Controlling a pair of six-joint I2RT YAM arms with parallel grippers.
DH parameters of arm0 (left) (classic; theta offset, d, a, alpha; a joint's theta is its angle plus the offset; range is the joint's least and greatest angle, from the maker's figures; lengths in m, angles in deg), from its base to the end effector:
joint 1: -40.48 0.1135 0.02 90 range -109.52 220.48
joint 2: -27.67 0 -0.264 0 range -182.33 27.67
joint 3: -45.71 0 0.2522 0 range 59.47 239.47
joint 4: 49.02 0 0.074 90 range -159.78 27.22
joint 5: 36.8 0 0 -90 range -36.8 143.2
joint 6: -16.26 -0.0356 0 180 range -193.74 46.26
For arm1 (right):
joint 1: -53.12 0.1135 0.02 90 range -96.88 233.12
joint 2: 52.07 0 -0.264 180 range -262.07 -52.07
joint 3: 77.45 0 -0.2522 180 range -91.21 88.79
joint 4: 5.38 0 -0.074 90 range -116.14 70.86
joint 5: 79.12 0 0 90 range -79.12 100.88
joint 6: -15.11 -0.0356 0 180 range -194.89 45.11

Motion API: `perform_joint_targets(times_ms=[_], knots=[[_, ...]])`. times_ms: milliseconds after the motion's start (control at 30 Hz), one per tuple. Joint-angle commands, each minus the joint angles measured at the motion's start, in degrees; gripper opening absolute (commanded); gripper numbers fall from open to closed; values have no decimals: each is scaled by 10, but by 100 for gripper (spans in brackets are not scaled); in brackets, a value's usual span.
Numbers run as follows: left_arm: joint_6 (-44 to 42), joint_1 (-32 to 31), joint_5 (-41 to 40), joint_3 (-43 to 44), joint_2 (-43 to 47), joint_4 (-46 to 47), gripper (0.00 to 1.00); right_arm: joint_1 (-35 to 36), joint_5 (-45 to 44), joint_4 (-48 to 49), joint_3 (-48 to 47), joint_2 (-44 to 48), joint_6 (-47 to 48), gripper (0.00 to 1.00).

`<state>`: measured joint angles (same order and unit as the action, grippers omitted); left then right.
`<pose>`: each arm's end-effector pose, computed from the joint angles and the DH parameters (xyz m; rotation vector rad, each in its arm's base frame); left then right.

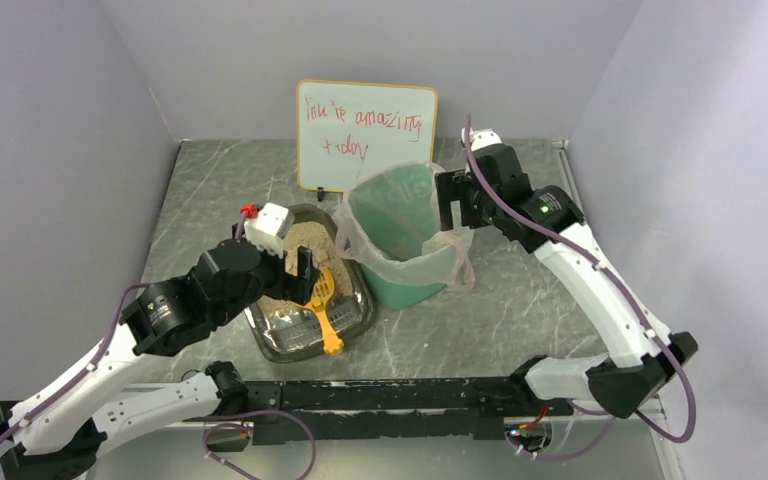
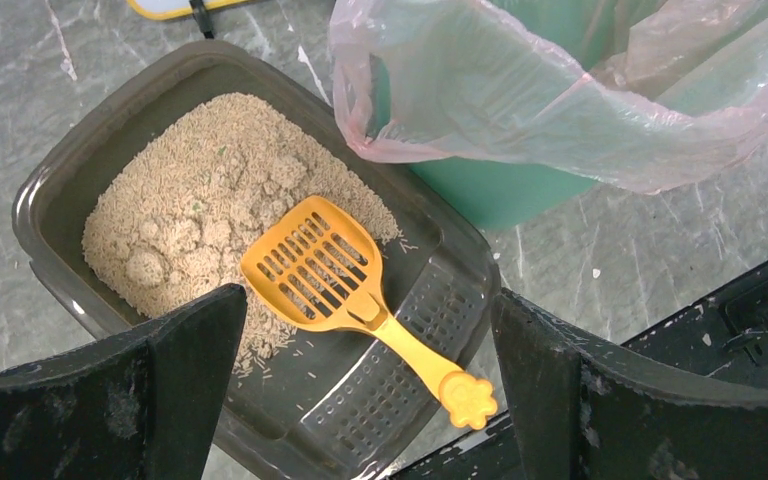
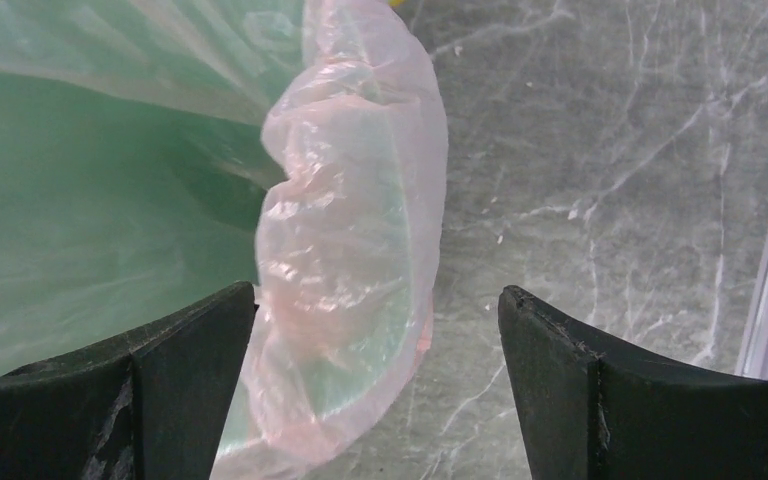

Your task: Clean the litter box

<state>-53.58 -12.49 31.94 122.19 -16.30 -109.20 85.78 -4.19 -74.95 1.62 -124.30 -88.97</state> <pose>0.0932 -0.1021 0.3826 0.3526 2.0140 -0.4257 0.2092 0.1231 0.4151 -0.2294 2.2466 0.1350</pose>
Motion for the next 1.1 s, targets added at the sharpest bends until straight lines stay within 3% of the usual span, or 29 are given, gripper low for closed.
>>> perform_joint_targets(times_ms=[0,300,500,700,733,900,1067], knots=[[18,-2,-8,-16,20,1,98,-1,-26,39,18,-29,-2,93],[8,-2,12,-20,22,11,98,-1,6,83,45,-71,-35,74],[1,-1,12,-21,28,9,98,-6,-8,88,61,-70,-52,46],[-6,-1,6,-18,34,0,98,-21,-36,69,66,-47,-54,3],[-6,-2,6,-17,35,-1,98,-26,-40,65,69,-44,-56,0],[-7,-2,6,-18,42,-3,98,-59,-63,57,87,-9,-57,0],[-9,-1,7,-25,45,2,98,-178,-26,59,106,29,-36,0]])
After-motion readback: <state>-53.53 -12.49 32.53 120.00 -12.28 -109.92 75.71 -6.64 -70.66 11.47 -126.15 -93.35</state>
